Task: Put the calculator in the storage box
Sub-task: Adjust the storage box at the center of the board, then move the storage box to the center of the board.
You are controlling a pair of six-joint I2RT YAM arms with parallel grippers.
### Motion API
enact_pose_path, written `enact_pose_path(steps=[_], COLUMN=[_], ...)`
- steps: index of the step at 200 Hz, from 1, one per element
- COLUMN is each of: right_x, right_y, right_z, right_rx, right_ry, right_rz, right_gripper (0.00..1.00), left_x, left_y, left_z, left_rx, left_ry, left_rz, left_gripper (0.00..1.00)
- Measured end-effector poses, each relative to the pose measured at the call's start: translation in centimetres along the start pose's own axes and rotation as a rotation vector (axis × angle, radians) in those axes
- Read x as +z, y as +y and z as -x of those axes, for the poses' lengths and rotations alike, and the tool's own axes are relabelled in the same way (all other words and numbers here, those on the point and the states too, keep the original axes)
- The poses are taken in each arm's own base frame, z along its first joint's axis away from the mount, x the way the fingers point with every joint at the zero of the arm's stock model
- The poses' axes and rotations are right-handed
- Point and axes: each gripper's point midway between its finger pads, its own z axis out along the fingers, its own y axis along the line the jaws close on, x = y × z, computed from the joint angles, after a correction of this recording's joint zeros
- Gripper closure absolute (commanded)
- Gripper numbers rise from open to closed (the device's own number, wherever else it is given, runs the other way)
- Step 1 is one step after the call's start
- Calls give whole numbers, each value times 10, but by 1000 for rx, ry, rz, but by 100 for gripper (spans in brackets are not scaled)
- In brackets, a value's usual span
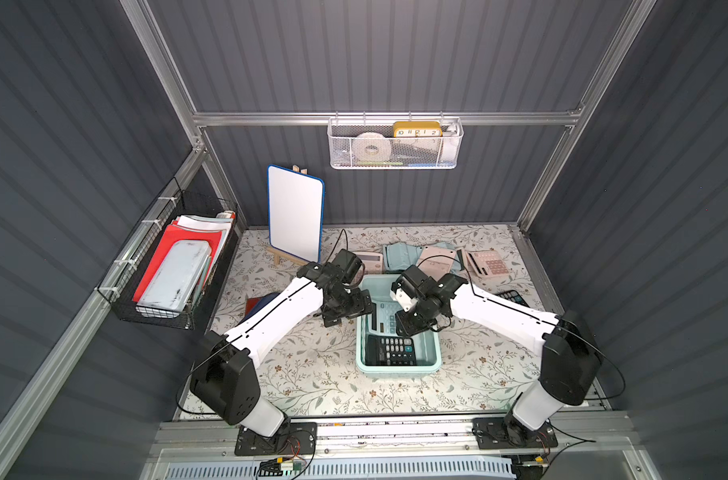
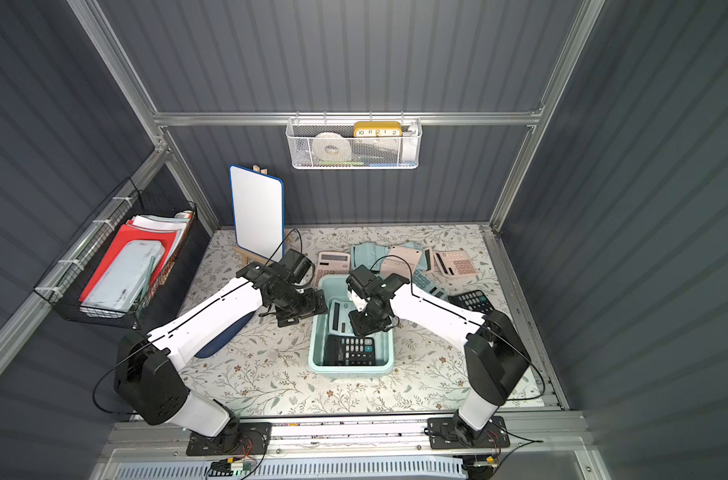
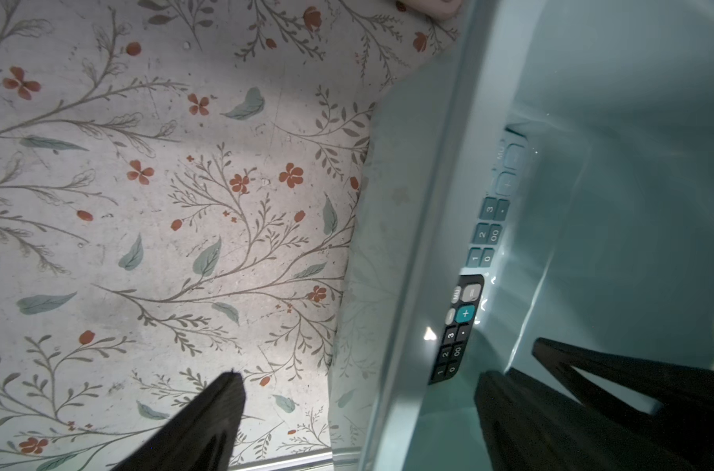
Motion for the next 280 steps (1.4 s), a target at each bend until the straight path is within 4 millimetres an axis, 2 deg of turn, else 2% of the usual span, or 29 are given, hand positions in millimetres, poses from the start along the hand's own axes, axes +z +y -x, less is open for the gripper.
enact_pose_path(steps=[25,35,52,70,97,125,156,181,248,266,280], right_x=[-43,-58,-79,-95,-94,-69,-37,-23,-10,-13,-21], right_y=[-14,-23,-43,-66,-98,-115,-97,-77,-11,-4,-9], right_z=[37,47,53,54,42,28,17,17,26,28,35], right_rx=[88,141,213,312,452,555,569,556,432,413,421], right_ry=[-136,-189,-249,-306,-326,-264,-132,-66,39,38,0], right_rz=[-7,-10,-24,-31,-35,13,147,255,417,420,397], right_gripper=[36,32,27,23,21,25,30,31,32,27,22], left_x=[-7,-8,-13,-23,-31,-30,-17,-11,-4,-4,-7], left_y=[-7,-8,-6,-6,6,15,7,4,10,13,13], left_z=[6,8,13,27,46,58,66,66,56,53,52], left_rx=[4,3,-7,-20,-55,-71,-32,-7,5,4,6], left_ry=[-21,-25,-34,-72,-106,-100,-66,-47,-18,-10,-16], left_rz=[-21,-23,-24,-36,-46,-58,-78,-90,-85,-78,-77], left_gripper=[1,1,1,1,1,1,1,1,1,1,1])
